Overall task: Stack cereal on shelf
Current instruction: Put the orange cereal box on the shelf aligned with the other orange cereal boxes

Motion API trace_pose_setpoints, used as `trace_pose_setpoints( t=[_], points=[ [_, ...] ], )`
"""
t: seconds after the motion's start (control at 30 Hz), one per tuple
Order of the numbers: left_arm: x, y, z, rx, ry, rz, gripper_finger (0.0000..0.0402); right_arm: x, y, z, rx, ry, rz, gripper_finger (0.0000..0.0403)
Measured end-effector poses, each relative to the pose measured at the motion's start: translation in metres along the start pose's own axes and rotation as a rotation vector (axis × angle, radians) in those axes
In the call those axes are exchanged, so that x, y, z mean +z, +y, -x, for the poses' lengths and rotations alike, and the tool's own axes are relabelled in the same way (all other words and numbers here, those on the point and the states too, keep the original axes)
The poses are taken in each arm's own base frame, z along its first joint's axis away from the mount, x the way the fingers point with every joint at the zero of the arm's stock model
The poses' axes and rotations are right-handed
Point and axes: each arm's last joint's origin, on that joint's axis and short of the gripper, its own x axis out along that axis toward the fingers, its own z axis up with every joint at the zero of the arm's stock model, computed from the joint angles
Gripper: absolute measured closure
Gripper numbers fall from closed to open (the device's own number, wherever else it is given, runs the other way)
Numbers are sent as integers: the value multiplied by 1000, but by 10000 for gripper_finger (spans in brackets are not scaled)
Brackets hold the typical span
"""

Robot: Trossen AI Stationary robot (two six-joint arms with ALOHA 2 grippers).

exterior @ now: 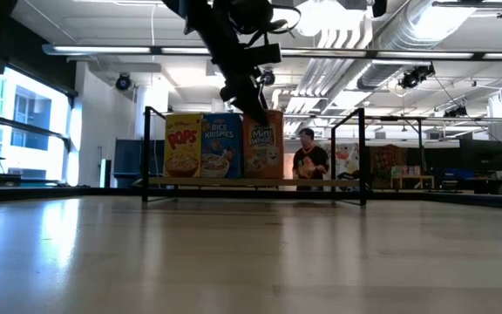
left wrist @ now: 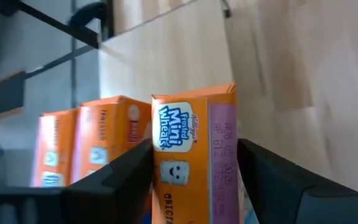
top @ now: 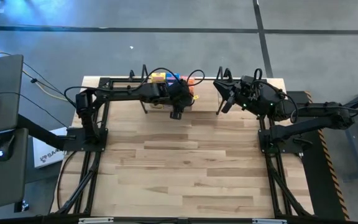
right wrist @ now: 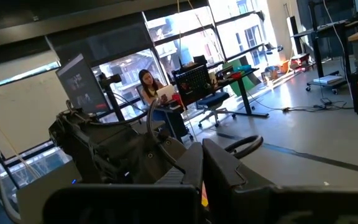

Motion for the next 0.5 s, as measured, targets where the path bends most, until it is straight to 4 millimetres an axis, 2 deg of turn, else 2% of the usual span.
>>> trace_pose_setpoints(
  t=[0.2, 0.5],
  points=[
    [3, 4, 0, 76, -5, -29, 181, 0, 0, 0, -1, 0, 0, 402],
    [3, 4, 0, 76, -3, -39, 181, -1, 0, 0, -7, 9, 6, 402]
  ],
)
